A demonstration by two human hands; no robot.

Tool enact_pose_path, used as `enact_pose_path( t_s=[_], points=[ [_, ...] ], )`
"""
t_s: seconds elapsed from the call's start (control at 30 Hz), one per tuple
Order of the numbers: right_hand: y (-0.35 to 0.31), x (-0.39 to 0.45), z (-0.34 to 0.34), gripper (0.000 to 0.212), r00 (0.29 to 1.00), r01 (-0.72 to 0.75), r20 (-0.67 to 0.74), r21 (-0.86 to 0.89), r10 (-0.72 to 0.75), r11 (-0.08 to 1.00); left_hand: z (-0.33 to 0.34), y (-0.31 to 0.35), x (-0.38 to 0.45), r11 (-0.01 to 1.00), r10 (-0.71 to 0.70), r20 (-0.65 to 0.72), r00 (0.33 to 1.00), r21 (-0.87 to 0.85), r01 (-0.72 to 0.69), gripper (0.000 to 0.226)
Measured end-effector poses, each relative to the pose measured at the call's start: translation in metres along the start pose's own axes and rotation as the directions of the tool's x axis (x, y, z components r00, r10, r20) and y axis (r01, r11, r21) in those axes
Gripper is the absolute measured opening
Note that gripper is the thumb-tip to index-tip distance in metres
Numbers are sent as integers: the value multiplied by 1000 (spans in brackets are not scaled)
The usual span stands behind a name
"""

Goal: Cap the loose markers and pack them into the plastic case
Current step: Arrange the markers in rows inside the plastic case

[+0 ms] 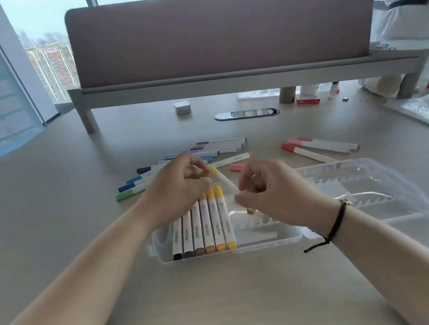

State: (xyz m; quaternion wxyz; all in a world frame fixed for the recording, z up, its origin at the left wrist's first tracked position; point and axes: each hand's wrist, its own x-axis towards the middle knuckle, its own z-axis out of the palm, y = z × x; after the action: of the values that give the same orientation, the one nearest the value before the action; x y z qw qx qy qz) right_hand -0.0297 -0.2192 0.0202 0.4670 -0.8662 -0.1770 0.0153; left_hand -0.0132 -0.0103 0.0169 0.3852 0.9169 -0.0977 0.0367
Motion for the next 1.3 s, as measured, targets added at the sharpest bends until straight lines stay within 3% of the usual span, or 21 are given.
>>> enact_pose_path(
  t_s=[0.07, 0.17, 0.23, 0.43, 0.7, 0.9, 1.13, 1.3],
  points=[
    [3, -8, 1, 20, 999, 35, 11, -33, -35, 999, 1, -3, -2, 997, 61, -16, 998, 51, -60, 19],
    [3, -15, -1, 23, 994, 49, 99, -37, -45, 998, 1, -2, -8, 954, 188, 92, 978, 219, -204, 44],
    [2, -16, 0, 23, 989, 44, 141, -58, -36, 997, 1, -1, -8, 939, 223, 93, 971, 246, -239, 51],
    [-1, -16, -1, 22, 974, 31, 225, -25, -25, 999, 7, -4, -10, 967, 245, -3, 969, 78, -244, 37],
    [8, -15, 0, 18, 936, 39, 349, 22, -44, 999, 10, -4, -7, 968, 226, 59, 972, -123, -218, 29],
    [2, -16, 2, 12, 964, 183, 230, -213, -133, 960, 10, -10, -5, 986, 166, 47, 985, -24, -165, 30],
    [10, -17, 6, 8, 977, 167, 169, -230, -130, 959, 13, -8, -9, 949, 189, 126, 974, 230, -214, 42],
    [15, -20, 7, 5, 984, 143, 133, -212, -116, 967, 15, -9, -8, 949, 167, 132, 977, 248, -196, 43]
  ],
)
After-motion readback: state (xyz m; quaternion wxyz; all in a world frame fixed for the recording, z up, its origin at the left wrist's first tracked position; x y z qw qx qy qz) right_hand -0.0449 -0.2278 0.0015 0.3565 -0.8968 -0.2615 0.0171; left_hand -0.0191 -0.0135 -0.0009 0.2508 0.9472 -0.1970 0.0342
